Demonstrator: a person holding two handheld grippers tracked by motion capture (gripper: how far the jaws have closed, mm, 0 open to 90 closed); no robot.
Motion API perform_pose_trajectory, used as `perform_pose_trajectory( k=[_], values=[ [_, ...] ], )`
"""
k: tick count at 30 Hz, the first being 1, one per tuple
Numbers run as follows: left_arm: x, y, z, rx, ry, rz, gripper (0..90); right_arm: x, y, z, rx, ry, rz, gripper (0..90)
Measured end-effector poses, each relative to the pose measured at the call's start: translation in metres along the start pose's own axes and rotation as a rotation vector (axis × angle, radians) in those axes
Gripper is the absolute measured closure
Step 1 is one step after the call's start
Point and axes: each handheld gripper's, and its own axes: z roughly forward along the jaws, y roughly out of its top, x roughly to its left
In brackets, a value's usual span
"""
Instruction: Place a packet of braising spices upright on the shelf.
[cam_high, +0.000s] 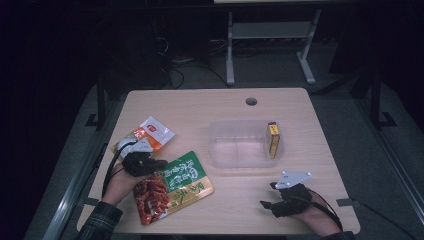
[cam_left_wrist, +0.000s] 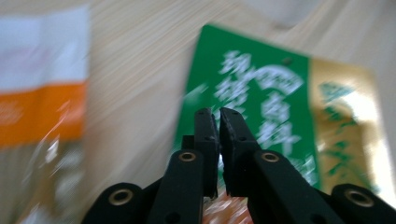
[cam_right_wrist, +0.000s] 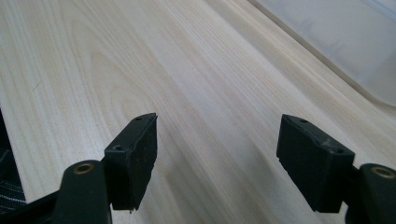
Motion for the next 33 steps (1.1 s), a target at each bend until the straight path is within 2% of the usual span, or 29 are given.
perform_pose_trajectory(
  k=[3,5,6,9,12,13,18,20,23,26,28,32,33],
  values=[
    [0.009,-0.011,-0.002,0.016,0.009,-0.019,85.3,0.0,0.0,0.0,0.0,0.0,0.001,28.5],
    [0.01,-0.018,-0.005,0.016,-0.016,-0.022,85.2,0.0,0.0,0.0,-0.001,-0.001,0.0,28.5],
    [0.01,-0.021,-0.006,0.026,-0.027,-0.009,84.2,-0.001,0.0,0.0,0.001,0.001,0.001,28.5],
    [0.008,-0.028,-0.006,0.046,-0.046,0.011,76.1,-0.001,0.0,0.0,0.002,0.001,0.003,28.5],
    [0.008,-0.031,-0.006,0.056,-0.035,0.019,69.3,-0.001,0.0,0.001,0.004,0.0,0.003,28.5],
    [0.008,-0.032,-0.005,0.044,-0.035,0.006,65.8,0.0,0.0,0.001,0.005,-0.001,0.003,28.5],
    [0.01,-0.032,-0.003,0.063,-0.032,0.009,48.8,-0.001,0.0,0.001,0.006,0.001,0.004,28.5],
    [0.01,-0.033,0.0,0.075,-0.048,0.008,44.5,-0.001,0.0,0.001,0.006,0.001,0.005,28.5],
    [0.012,-0.031,0.001,0.097,-0.052,0.024,43.2,-0.001,0.0,0.001,0.006,0.002,0.002,28.5],
    [0.011,-0.031,0.002,0.088,-0.047,0.027,42.4,-0.001,0.0,0.0,0.005,0.0,0.001,28.5],
    [0.012,-0.031,0.002,0.097,-0.048,0.045,42.4,-0.001,0.0,0.0,0.003,0.001,0.001,28.5],
    [0.01,-0.029,0.003,0.102,-0.056,0.037,44.4,0.0,0.0,0.001,0.007,0.001,0.0,28.5],
    [0.01,-0.029,0.003,0.109,-0.056,0.048,45.0,0.0,0.0,0.001,0.005,0.003,-0.006,28.5]
  ],
)
